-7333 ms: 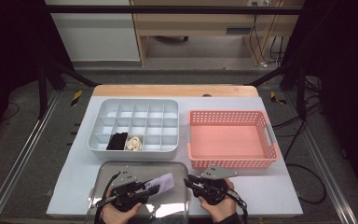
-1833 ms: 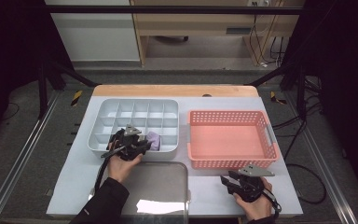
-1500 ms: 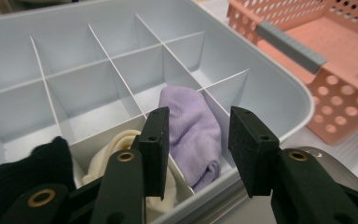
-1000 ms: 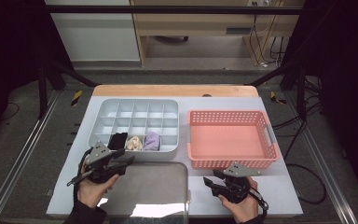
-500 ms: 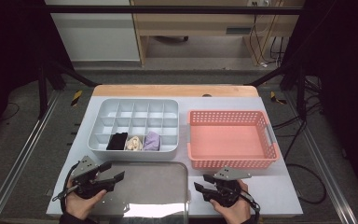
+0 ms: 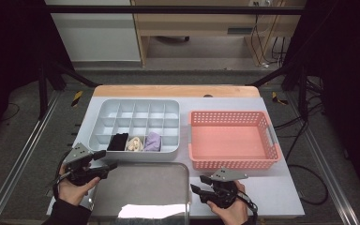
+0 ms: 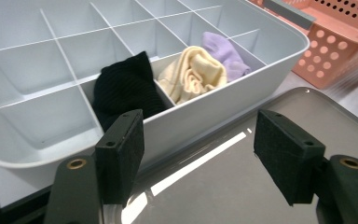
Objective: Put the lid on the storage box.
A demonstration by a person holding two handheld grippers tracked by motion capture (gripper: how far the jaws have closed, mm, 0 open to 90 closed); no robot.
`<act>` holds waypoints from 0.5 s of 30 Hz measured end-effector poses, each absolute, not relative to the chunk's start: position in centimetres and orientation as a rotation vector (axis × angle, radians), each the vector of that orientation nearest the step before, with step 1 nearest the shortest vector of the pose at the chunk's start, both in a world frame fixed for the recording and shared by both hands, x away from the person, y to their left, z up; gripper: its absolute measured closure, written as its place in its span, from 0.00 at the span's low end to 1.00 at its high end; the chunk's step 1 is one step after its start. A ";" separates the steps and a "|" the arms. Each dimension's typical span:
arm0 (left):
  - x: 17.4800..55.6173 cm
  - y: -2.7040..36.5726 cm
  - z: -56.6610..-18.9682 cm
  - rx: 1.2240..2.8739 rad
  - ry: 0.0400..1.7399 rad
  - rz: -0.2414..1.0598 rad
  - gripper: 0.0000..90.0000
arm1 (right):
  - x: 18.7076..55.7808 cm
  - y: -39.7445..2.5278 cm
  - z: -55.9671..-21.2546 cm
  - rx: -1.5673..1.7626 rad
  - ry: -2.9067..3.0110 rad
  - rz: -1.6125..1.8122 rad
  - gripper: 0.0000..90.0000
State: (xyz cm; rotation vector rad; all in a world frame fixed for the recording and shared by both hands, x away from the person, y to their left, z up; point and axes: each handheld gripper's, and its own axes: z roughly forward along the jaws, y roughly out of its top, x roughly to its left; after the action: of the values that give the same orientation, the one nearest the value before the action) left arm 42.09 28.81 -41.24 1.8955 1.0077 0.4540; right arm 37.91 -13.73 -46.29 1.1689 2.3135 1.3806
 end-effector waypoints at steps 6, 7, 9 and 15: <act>42.2 29.8 -41.7 1.887 1.033 0.455 0.37 | 37.8 -13.4 -46.3 1.170 2.324 1.385 0.55; 42.1 30.0 -41.7 1.883 1.035 0.456 0.37 | 37.8 -13.4 -46.3 1.167 2.325 1.386 0.55; 42.1 30.4 -41.7 1.869 1.042 0.451 0.37 | 37.7 -13.3 -46.3 1.167 2.329 1.384 0.54; 42.0 31.2 -41.9 1.878 1.055 0.451 0.36 | 37.6 -13.1 -46.4 1.160 2.334 1.377 0.54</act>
State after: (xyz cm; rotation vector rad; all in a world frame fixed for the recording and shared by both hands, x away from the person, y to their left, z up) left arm 42.00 31.22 -41.92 1.8781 1.0553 0.4506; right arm 37.62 -13.08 -46.44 1.1599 2.3341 1.3773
